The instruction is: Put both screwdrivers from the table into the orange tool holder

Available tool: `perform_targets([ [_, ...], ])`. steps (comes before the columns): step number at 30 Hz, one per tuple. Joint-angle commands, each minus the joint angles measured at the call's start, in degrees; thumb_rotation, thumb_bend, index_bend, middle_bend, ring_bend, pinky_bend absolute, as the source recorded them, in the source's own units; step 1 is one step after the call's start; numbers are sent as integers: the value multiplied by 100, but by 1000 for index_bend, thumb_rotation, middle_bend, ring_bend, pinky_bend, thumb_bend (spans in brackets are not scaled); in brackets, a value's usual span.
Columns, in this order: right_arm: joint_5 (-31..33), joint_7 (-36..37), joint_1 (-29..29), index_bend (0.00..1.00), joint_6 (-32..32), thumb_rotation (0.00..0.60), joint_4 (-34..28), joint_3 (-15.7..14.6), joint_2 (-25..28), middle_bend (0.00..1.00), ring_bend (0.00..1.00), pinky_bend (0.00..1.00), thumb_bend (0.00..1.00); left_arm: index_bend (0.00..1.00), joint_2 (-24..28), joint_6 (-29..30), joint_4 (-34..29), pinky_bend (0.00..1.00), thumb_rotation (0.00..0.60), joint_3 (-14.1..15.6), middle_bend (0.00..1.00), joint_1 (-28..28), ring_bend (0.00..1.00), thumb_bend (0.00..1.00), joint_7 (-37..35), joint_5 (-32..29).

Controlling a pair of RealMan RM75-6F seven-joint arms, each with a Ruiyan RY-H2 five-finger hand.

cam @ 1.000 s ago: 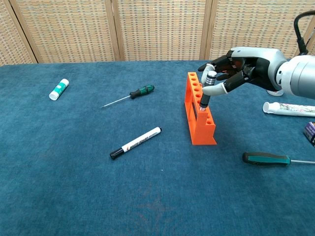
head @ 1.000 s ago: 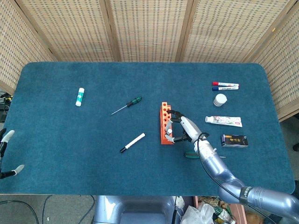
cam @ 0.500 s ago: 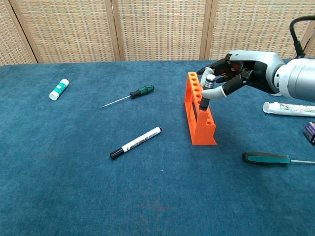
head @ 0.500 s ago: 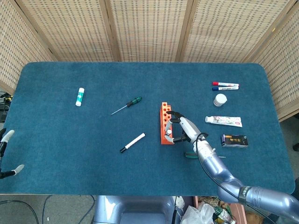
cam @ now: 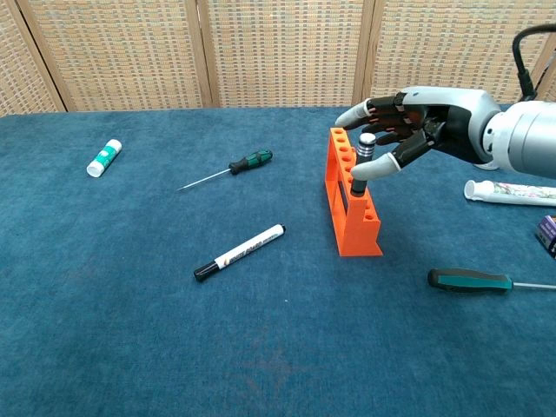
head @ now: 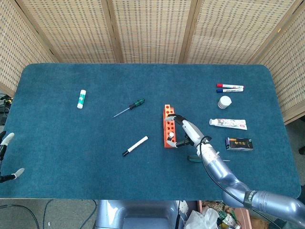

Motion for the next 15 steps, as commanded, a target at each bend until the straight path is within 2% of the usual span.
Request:
perform_targets([
  [1, -48, 48, -22, 175, 19, 600, -30, 27, 31, 81, 0, 17, 166, 0, -1, 2, 3, 0, 600, 2, 0, 1, 0, 0, -4, 3],
  [4, -129, 111, -80, 174, 104, 600, -166, 81, 143, 57, 0, 17, 132, 0, 3, 9, 6, 0, 600, 4, 0, 4, 0, 0, -20, 10],
  [8, -344, -15, -249, 161, 343, 600, -465, 35, 457, 0, 0, 17, 16, 0, 19, 9, 7, 0, 600, 1, 0, 7, 0, 0, -46, 3],
  [10, -568, -442, -476, 159, 700, 600, -661, -172, 768, 0, 0, 17, 0, 0, 21, 37, 18, 0, 600, -9, 0, 19, 0, 0, -52, -6],
  [15, -732, -1149, -899, 159, 1335, 600, -850, -586, 982, 0, 0, 15, 0, 0, 18, 82, 23, 0, 600, 0, 0, 33, 0, 0, -46, 35],
])
